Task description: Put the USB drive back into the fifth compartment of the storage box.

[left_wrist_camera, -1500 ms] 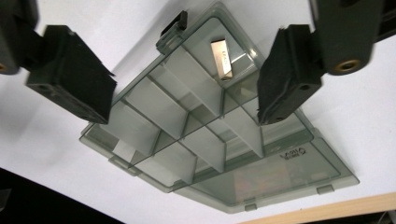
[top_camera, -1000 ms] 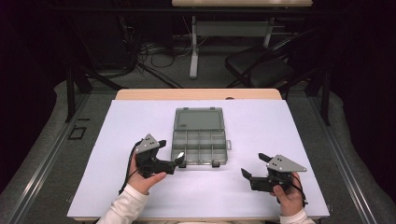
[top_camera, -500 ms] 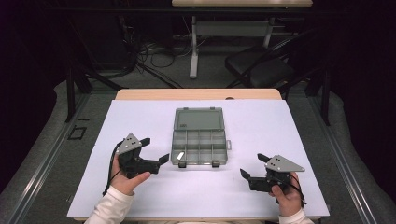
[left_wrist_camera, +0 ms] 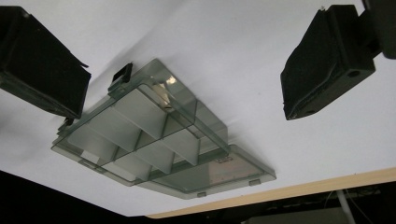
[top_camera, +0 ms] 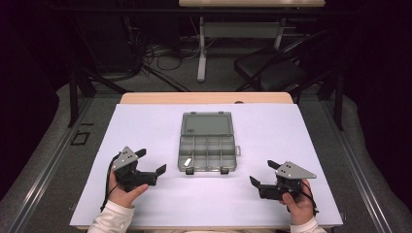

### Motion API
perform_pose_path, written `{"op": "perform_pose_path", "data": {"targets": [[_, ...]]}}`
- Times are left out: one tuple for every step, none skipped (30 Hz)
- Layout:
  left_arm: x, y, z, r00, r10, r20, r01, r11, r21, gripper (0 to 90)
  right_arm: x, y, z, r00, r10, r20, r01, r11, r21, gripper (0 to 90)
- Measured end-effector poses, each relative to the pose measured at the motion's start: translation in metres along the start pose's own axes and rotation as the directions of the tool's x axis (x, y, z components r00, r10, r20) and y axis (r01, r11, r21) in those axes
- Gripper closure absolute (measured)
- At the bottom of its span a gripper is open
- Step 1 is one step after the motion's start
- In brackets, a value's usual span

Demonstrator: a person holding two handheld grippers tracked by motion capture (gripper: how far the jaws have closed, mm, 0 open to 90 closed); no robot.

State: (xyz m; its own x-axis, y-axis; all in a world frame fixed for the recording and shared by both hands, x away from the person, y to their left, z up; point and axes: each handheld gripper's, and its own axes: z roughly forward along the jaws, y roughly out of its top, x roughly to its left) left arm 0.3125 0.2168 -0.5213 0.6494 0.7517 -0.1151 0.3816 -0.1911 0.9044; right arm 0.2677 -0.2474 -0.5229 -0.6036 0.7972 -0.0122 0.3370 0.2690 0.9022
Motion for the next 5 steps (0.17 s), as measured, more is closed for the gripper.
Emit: {"op": "perform_pose_path", "data": {"targets": [[0.0017, -0.0009, 0.0007, 1.0, -0.003, -0.002, 0.003, 1.0, 0.001, 1.6, -0.0001, -0.0002, 0.0004, 1.0, 0.002, -0.002, -0.002, 1.0, 0.0, 14.2], [0.0033, -0.0015, 0.0013, 1.0, -0.004, -0.007, 0.004, 1.0, 0.006, 1.6, -0.0002, -0.0003, 0.0006, 1.0, 0.002, -0.001, -0.002, 1.0, 0.005, 14.3], [0.0047, -0.0022, 0.0017, 0.9999, -0.008, -0.01, 0.008, 0.9999, 0.008, 1.6, -0.0004, -0.0005, 0.0007, 1.0, 0.002, 0.0, -0.002, 1.0, 0.006, 14.2], [0.0062, -0.0027, 0.002, 0.9999, -0.011, -0.013, 0.011, 0.9999, 0.008, 1.6, -0.0004, -0.0008, 0.0008, 1.0, 0.005, 0.0, -0.005, 1.0, 0.009, 14.2], [0.008, -0.003, 0.0021, 0.9998, -0.009, -0.018, 0.009, 0.9999, 0.012, 1.6, -0.0007, -0.001, 0.0009, 1.0, 0.003, 0.0, -0.003, 1.0, 0.011, 14.3]]}}
